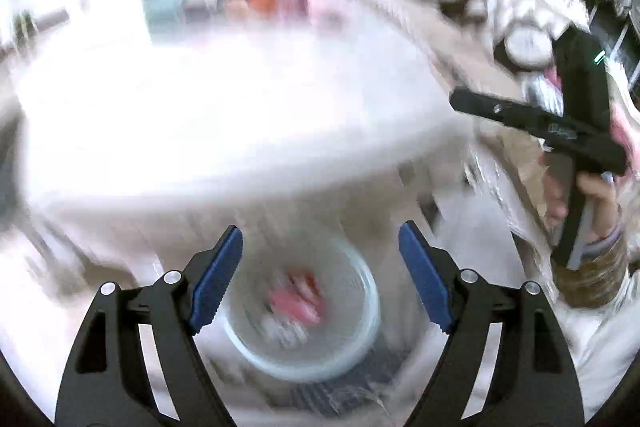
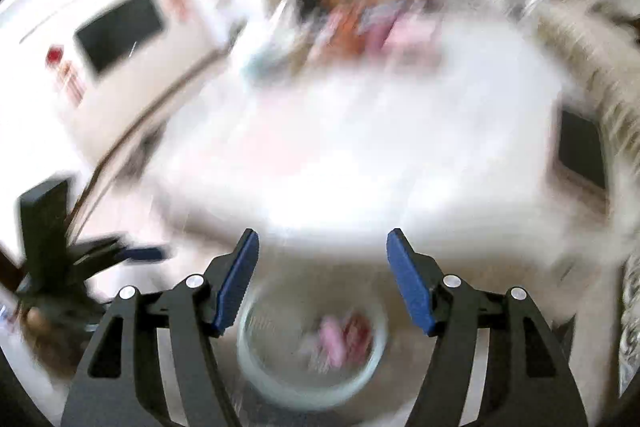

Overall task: Collect trash
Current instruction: 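Lower both items over the wastebasket and open both tools to drop them, then grasp the teal mosquito-liquid box with the left tool while the right tool grasps the pink SiXiN box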

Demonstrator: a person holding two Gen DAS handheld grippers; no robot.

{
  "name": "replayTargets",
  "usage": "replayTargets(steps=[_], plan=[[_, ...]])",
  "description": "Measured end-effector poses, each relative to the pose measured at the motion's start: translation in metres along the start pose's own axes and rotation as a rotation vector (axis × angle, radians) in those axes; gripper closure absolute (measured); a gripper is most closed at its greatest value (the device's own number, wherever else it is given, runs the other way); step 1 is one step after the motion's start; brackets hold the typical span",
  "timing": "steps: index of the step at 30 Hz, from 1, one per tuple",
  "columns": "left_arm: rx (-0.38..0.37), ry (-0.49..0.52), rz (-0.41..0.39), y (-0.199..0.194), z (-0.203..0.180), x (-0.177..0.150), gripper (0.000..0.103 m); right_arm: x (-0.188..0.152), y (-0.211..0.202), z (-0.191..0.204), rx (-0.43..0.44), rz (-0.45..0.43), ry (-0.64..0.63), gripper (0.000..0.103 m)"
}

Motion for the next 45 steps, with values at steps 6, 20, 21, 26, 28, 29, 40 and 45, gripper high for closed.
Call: replayTargets(steps=[6, 20, 21, 26, 28, 29, 40, 45], plan=[[0.230, -0.062, -0.155, -0.015, 0.072, 0.121, 0.019, 0.110, 0.053, -0.031, -0.103, -0.054, 0.077, 0.036], [0.225, -0.293, 0.012, 0.078, 0.183, 0.263, 0.019, 0.178, 0.133, -0.045, -0.241, 0.065, 0.093, 0.036], [0.220, -0.289, 0.020, 0.081, 0.184, 0.266, 0.019, 0.179, 0.135, -0.044, -0.242, 0.068, 0.093, 0.036], [0.243, -0.249, 0.045, 0.088, 0.188, 0.273, 0.019, 0.181, 0.143, -0.050, -0.246, 0.089, 0.104, 0.036], [0.264, -0.246, 0.053, 0.085, 0.193, 0.273, 0.019, 0.182, 0.143, -0.052, -0.242, 0.095, 0.106, 0.036], [0.263, -0.249, 0.055, 0.084, 0.197, 0.272, 0.019, 0.182, 0.144, -0.052, -0.241, 0.097, 0.102, 0.036], [0.240, -0.184, 0.119, 0.099, 0.201, 0.276, 0.019, 0.189, 0.154, -0.047, -0.250, 0.129, 0.051, 0.036], [0.265, -0.247, 0.125, 0.100, 0.218, 0.279, 0.019, 0.189, 0.164, -0.048, -0.259, 0.169, 0.055, 0.036]])
Point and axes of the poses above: each gripper's, at about its wrist camera, not at the fingertips, and y roughly the way its jaws point, z to its left, x to its top, the point moved 2 cm from there along y, roughly the way its jaws point, and after that the axes turned 15 degrees about z, right-handed, at the moved point
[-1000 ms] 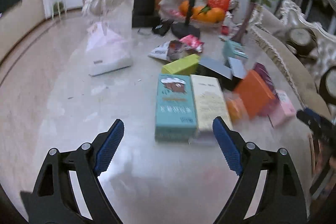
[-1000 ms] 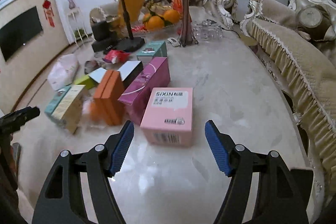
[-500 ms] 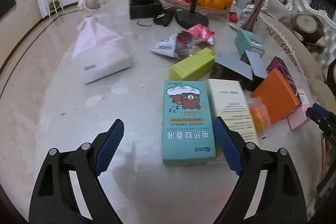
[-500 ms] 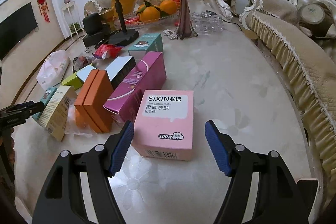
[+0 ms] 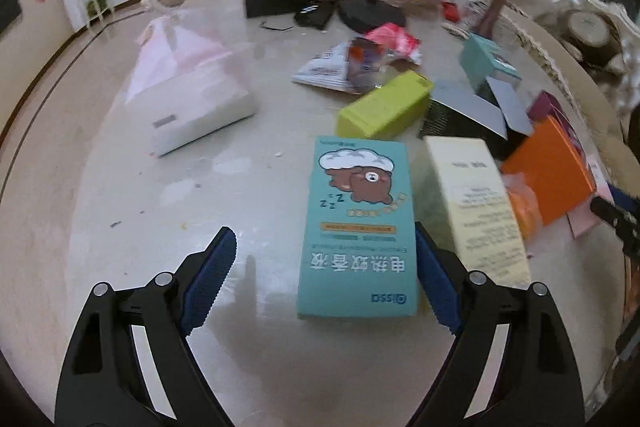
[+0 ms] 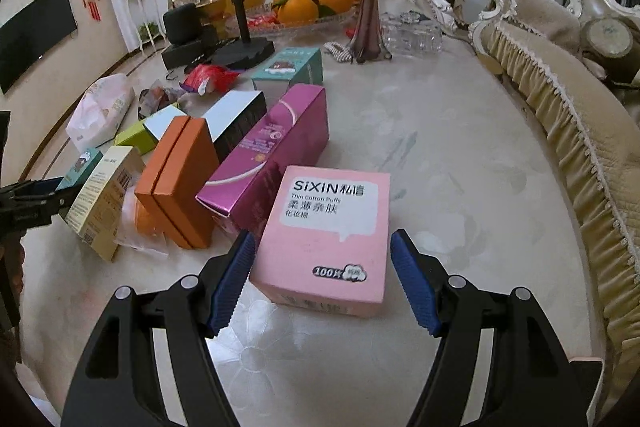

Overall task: Collect trash
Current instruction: 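Grasp the teal mosquito-liquid box with the left tool while the right tool grasps the pink SiXiN box, then lower both boxes over the wastebasket and open both tools to drop them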

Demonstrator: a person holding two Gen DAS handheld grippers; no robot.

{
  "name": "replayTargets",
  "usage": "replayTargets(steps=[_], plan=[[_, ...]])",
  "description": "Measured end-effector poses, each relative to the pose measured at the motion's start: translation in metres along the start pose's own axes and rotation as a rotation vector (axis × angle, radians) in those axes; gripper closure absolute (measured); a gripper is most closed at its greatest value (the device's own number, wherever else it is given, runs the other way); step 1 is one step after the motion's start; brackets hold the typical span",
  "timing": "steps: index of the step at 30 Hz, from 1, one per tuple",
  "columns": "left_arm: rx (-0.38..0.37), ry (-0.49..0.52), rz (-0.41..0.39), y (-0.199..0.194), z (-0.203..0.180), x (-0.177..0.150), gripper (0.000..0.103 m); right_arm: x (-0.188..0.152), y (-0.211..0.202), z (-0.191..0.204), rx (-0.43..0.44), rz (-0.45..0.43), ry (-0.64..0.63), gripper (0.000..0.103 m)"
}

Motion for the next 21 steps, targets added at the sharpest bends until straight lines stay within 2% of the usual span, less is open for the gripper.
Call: replayTargets(steps=[3, 6, 10, 11, 12, 13, 15, 17, 19, 21], plan=[[-0.018, -0.025, 0.014, 0.004, 0.010, -0.001, 0.019, 0.000, 0.010, -0.002, -0.015, 0.028, 0.002, 0.036], [0.013, -0.001, 0.038, 0.012, 0.010, -0.003, 0.019, -0.001, 0.019, -0.004, -0.019, 0.044, 0.016, 0.036], [0.027, 0.033, 0.024, 0.016, -0.002, -0.004, 0.019, -0.003, 0.029, -0.003, -0.037, 0.067, 0.001, 0.038], [0.027, 0.040, 0.019, 0.016, -0.005, -0.004, 0.034, -0.005, 0.029, -0.003, -0.039, 0.066, -0.004, 0.039], [0.049, 0.045, 0.015, 0.016, -0.007, -0.004, 0.055, -0.006, 0.028, -0.003, -0.040, 0.062, -0.003, 0.040], [0.089, 0.045, 0.009, 0.015, -0.009, -0.005, 0.056, -0.008, 0.026, -0.005, -0.026, 0.058, 0.008, 0.040], [0.064, 0.045, 0.016, 0.014, -0.010, -0.008, 0.056, -0.012, 0.022, -0.010, 0.011, 0.046, 0.035, 0.040], [0.079, 0.046, 0.000, 0.008, -0.009, -0.011, 0.056, -0.016, 0.015, -0.014, 0.050, 0.025, 0.059, 0.040], [0.091, 0.033, -0.059, -0.011, -0.007, -0.017, 0.056, -0.022, 0.004, -0.019, 0.080, -0.001, 0.071, 0.040], [0.032, 0.014, -0.139, -0.042, -0.006, -0.029, 0.056, -0.030, -0.013, -0.022, 0.128, -0.037, 0.076, 0.040]])
Point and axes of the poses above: each gripper's, at about its wrist camera, not at the fingertips, and y roughly the way its jaws point, z to its left, x to its top, the point moved 2 cm from there along y, roughly the way its jaws point, and after that the axes turned 15 degrees about z, right-handed, at the moved point
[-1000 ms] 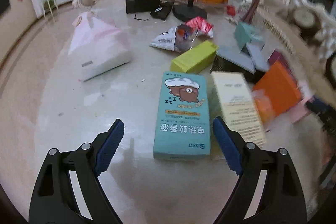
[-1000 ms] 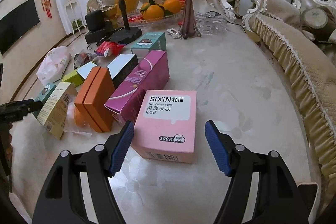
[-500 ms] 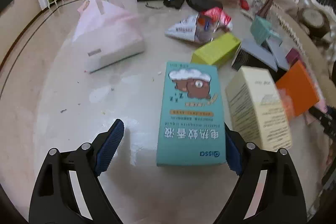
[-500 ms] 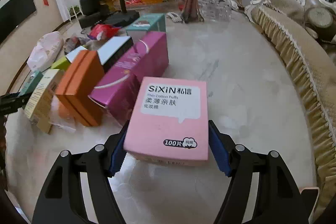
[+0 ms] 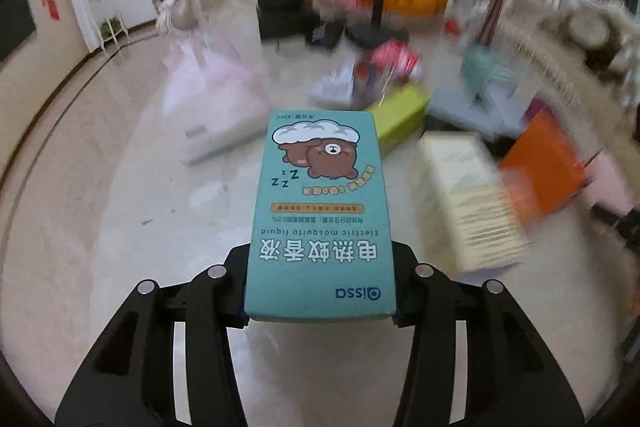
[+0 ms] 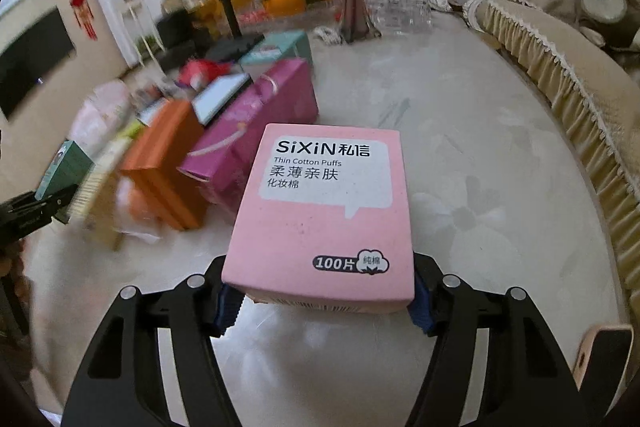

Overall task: Collect trash
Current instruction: 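Lower both boxes over the wastebasket and open both tools to drop them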

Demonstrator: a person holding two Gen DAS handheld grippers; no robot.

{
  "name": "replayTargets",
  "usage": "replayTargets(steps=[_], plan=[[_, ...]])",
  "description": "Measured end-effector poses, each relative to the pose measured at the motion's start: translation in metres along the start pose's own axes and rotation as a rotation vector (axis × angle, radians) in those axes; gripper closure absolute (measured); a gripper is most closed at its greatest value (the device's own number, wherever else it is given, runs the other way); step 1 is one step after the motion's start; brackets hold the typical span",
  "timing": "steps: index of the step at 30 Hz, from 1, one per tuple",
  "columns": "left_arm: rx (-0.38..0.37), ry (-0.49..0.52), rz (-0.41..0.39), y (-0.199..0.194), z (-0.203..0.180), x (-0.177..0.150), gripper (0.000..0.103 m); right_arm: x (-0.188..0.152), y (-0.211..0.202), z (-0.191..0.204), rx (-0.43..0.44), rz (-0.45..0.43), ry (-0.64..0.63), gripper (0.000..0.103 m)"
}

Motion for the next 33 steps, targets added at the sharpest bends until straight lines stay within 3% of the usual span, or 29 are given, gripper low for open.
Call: replayTargets(steps=[5, 10, 13, 16, 18, 20, 23, 26, 30, 33], plan=[[-0.083, 0.065, -0.173, -0.075, -0.025, -0.045, 0.056, -0.041, -0.058, 0.003, 0.153, -0.094, -0.026, 0.040], [-0.179, 0.164, -0.259, -0.131, -0.073, -0.156, 0.056, -0.128, -0.107, 0.017, 0.296, -0.104, -0.125, 0.040], [-0.288, 0.190, -0.186, -0.138, -0.097, -0.233, 0.056, -0.194, -0.120, 0.030, 0.369, -0.005, -0.193, 0.040], [-0.364, 0.183, -0.042, -0.124, -0.115, -0.294, 0.056, -0.243, -0.118, 0.039, 0.417, 0.118, -0.197, 0.040], [-0.385, 0.164, 0.073, -0.103, -0.122, -0.324, 0.056, -0.269, -0.106, 0.045, 0.427, 0.198, -0.198, 0.040], [-0.355, 0.150, 0.197, -0.070, -0.126, -0.349, 0.056, -0.294, -0.078, 0.051, 0.422, 0.309, -0.197, 0.040], [-0.310, 0.133, 0.357, -0.016, -0.129, -0.371, 0.056, -0.314, -0.020, 0.052, 0.340, 0.455, -0.192, 0.040], [-0.302, 0.125, 0.488, 0.044, -0.133, -0.380, 0.056, -0.316, 0.036, 0.052, 0.216, 0.544, -0.214, 0.040], [-0.255, 0.140, 0.555, 0.089, -0.140, -0.386, 0.056, -0.320, 0.085, 0.062, 0.117, 0.607, -0.240, 0.040], [-0.240, 0.141, 0.581, 0.103, -0.139, -0.391, 0.054, -0.325, 0.097, 0.068, 0.111, 0.615, -0.246, 0.040]])
Point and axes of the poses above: each gripper's, at about its wrist camera, not at the fingertips, and y roughly the way its jaws point, z to its left, x to its top, the point moved 2 cm from there along y, roughly the way its jaws point, and after that the axes turned 15 degrees about z, right-handed, at the moved point
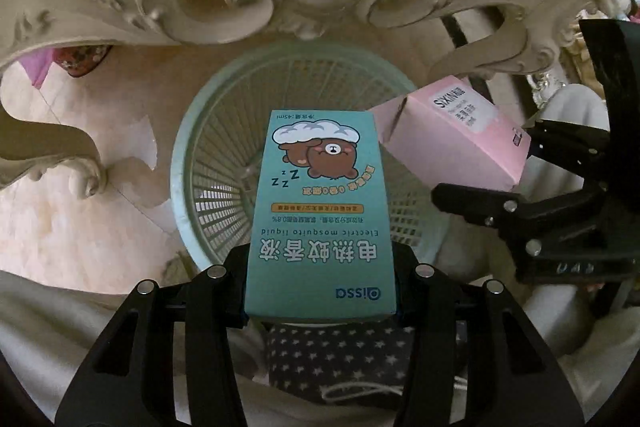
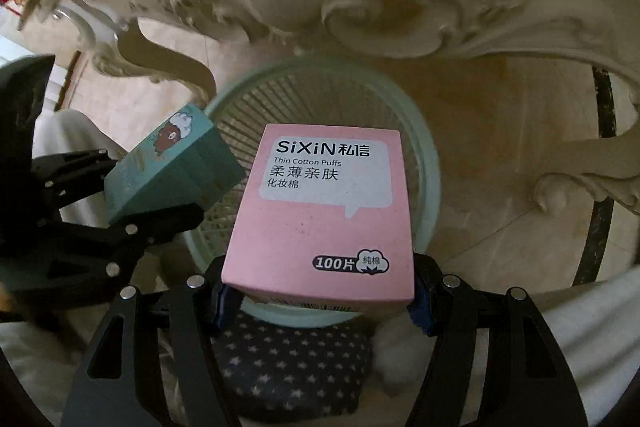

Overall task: Collect trash
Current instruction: 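Lower both boxes over the wastebasket and open both tools to drop them, then grasp the cream box with the left tool while the right tool grasps the magenta box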

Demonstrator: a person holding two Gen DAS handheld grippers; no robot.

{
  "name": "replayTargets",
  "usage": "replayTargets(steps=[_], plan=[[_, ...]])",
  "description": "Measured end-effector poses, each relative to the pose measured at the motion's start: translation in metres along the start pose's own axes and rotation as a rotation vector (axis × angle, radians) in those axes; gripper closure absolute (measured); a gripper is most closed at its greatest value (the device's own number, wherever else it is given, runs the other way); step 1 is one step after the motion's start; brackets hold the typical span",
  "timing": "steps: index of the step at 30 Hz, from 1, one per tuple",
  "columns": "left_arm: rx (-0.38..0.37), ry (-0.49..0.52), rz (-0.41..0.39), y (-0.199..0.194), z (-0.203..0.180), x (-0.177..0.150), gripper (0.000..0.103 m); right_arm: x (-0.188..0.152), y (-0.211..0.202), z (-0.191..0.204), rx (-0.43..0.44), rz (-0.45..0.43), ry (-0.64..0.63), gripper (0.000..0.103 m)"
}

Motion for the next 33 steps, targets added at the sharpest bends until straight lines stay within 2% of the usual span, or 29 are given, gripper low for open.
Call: replayTargets(steps=[1, 2, 3, 4, 7, 11, 13, 15, 16, 18, 19, 21, 23, 25, 26, 27, 29, 32, 33], plan=[[-0.010, -0.014, 0.012, 0.002, 0.004, 0.001, 0.054, 0.003, 0.003, 0.002, -0.010, 0.001, -0.002, 0.040], [-0.024, -0.025, 0.026, 0.006, 0.005, 0.001, 0.045, 0.004, 0.005, 0.002, -0.020, 0.001, -0.003, 0.040], [-0.029, -0.037, 0.041, 0.009, 0.007, 0.003, 0.029, 0.007, 0.007, 0.002, -0.031, 0.000, -0.005, 0.039], [-0.017, -0.047, 0.041, 0.008, 0.006, 0.004, 0.027, 0.005, 0.010, 0.001, -0.035, 0.003, -0.006, 0.038], [-0.009, -0.060, 0.041, 0.008, 0.007, 0.003, 0.027, 0.005, 0.006, -0.001, -0.065, -0.001, 0.007, 0.037], [0.030, -0.067, 0.016, -0.003, 0.011, -0.002, 0.027, -0.013, -0.009, -0.006, -0.050, -0.017, 0.019, 0.037], [0.060, -0.041, -0.004, -0.019, 0.007, -0.010, 0.027, -0.023, -0.027, -0.004, -0.002, -0.015, 0.003, 0.037], [0.026, -0.005, -0.028, -0.044, 0.001, -0.020, 0.027, -0.032, -0.056, 0.003, 0.089, -0.031, -0.034, 0.037], [-0.013, 0.025, -0.047, -0.061, -0.004, -0.025, 0.027, -0.036, -0.075, 0.002, 0.142, -0.059, -0.058, 0.037], [-0.063, 0.093, -0.111, -0.102, -0.015, -0.030, 0.027, -0.041, -0.113, 0.007, 0.190, -0.151, -0.094, 0.037], [-0.076, 0.123, -0.161, -0.122, -0.020, -0.031, 0.027, -0.042, -0.146, 0.004, 0.190, -0.249, -0.102, 0.037], [-0.055, 0.167, -0.308, -0.175, -0.025, -0.023, 0.026, -0.033, -0.190, -0.006, 0.157, -0.395, -0.073, 0.037], [0.028, 0.166, -0.444, -0.216, -0.024, -0.004, 0.017, -0.011, -0.234, -0.022, 0.069, -0.564, -0.001, 0.037], [0.149, 0.121, -0.587, -0.249, -0.015, 0.031, 0.017, 0.025, -0.264, -0.037, -0.034, -0.697, 0.077, 0.037], [0.202, 0.069, -0.634, -0.262, -0.006, 0.059, 0.017, 0.043, -0.274, -0.045, -0.053, -0.731, 0.105, 0.037], [0.217, 0.032, -0.648, -0.268, 0.001, 0.078, 0.017, 0.072, -0.284, -0.053, -0.066, -0.761, 0.141, 0.037], [0.212, -0.038, -0.680, -0.280, 0.016, 0.123, 0.017, 0.121, -0.292, -0.064, -0.070, -0.766, 0.185, 0.037], [0.261, -0.106, -0.708, -0.290, 0.032, 0.190, 0.017, 0.186, -0.297, -0.071, -0.079, -0.729, 0.247, 0.037], [0.257, -0.115, -0.711, -0.290, 0.036, 0.201, 0.017, 0.210, -0.297, -0.073, -0.067, -0.709, 0.267, 0.037]])
Point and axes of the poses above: each gripper's, at about its wrist camera, not at the fingertips, and y roughly the way its jaws point, z to its left, x to its top, the point moved 2 cm from there along y, roughly the way its jaws point, and after that the axes turned 15 degrees about z, right-handed, at the moved point
